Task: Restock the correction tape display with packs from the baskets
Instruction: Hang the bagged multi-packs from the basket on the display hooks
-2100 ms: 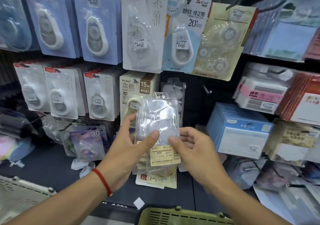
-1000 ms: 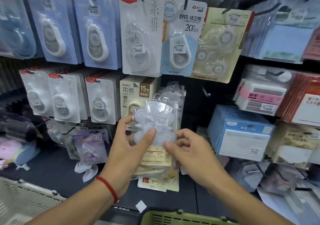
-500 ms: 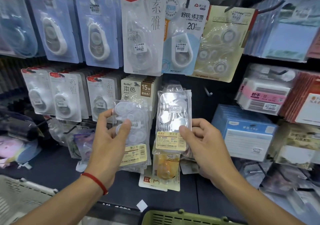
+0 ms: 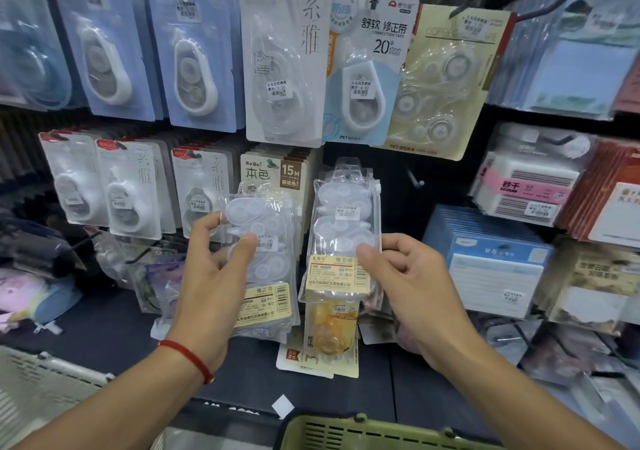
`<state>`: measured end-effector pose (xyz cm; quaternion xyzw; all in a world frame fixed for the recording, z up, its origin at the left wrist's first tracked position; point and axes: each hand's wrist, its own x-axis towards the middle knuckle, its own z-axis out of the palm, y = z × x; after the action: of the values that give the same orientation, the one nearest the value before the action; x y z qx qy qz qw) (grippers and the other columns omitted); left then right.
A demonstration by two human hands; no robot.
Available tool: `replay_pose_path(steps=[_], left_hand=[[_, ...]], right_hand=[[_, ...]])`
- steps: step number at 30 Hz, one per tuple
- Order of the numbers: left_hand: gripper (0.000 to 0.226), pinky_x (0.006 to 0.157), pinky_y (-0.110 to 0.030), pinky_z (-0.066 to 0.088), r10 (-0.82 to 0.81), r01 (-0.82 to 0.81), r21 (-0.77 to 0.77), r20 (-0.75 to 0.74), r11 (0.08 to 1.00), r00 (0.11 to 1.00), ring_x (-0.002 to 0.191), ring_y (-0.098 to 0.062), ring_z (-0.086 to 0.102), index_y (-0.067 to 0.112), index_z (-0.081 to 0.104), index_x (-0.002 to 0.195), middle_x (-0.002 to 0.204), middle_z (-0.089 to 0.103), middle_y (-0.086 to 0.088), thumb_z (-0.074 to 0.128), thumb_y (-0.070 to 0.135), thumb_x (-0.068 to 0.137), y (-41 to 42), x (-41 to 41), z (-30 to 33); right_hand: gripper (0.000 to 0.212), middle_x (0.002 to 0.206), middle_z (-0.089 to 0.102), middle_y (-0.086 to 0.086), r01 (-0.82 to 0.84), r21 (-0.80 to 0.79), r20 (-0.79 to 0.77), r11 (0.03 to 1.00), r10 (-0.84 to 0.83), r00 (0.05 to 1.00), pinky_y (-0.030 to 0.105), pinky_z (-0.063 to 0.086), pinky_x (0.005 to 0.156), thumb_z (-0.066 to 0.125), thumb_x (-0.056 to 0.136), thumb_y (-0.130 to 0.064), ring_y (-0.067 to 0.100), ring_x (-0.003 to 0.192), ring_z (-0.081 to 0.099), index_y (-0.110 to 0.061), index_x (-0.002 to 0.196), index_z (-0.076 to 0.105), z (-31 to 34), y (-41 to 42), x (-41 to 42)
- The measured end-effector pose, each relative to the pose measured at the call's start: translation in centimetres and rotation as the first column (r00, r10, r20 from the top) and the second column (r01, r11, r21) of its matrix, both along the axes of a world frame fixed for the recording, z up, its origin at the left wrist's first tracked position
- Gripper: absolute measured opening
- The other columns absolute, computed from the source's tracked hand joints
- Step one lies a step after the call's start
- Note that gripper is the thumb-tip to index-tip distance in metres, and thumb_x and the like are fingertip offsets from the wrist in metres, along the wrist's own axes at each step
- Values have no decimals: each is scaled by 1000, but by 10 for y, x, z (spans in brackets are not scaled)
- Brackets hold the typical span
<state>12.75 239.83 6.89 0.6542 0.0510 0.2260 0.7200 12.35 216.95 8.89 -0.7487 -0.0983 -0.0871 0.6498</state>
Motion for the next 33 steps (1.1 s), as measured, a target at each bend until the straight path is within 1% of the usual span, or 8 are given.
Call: replay_pose_path(steps=[3,8,12,15,20,24,28,33], left_hand=[[35,94,-72,54,-27,27,-35,14,999,1000,103,-40,73,54,58,120,105,76,-14,67,47,87,0,-1,3],[35,86,-69,56,-51,51,-11,37,999,998,86,-33,68,56,60,117,100,74,-21,60,24,102,-2,-3,-1],[37,74,-52,64,-294,294,-40,21,955,956,93,-35,78,53,58,120,105,80,-7,65,22,102,-13,-5,-6],[52,84,-55,63,-405,405,-2,26,914,914,103,-37,77,46,52,128,112,80,-13,78,28,87,-19,-7,-8],[51,91,-48,61,-326,326,5,49,945,944,105,-28,77,46,53,127,112,81,-7,78,28,86,-15,-5,-6],[49,94,-48,56,-224,223,42,22,974,974,99,-20,78,48,54,122,104,82,-2,67,7,100,-8,-3,-4],[55,89,-41,55,-180,180,41,2,983,984,93,-14,77,48,54,122,100,82,0,64,0,99,-5,-2,-3],[56,88,-45,57,-146,145,56,21,988,989,92,-17,78,50,55,118,98,82,-3,64,-1,97,-3,-6,0]], right_hand=[[24,98,82,-5,25,-26,-41,999,-26,999,35,59,84,69,98,-45,11,95,78,-26,114,69,-1,-2,4],[55,141,56,-17,109,-547,-50,830,-162,986,39,50,108,64,97,-54,5,126,57,-31,145,51,-9,-4,8],[57,113,73,-16,-141,-389,-153,910,87,984,40,59,98,65,77,-73,0,104,69,-39,123,68,-10,9,-2],[45,103,79,-10,-168,-373,-99,913,140,985,49,63,84,66,80,-68,12,94,75,-39,114,73,-14,17,-4],[28,107,80,-12,-68,-210,-31,975,62,998,50,61,92,69,92,-48,11,99,77,-34,116,71,-17,13,-1],[12,105,81,-2,-29,-80,4,996,30,1000,50,64,86,68,102,-31,18,97,79,-29,113,70,-5,6,9],[14,102,82,-3,-52,-62,-26,997,51,998,37,66,77,65,104,-33,15,93,80,-26,114,70,10,4,18],[19,100,82,4,-41,-21,-77,999,40,996,61,59,94,65,104,-37,23,95,80,-20,110,72,10,15,18]])
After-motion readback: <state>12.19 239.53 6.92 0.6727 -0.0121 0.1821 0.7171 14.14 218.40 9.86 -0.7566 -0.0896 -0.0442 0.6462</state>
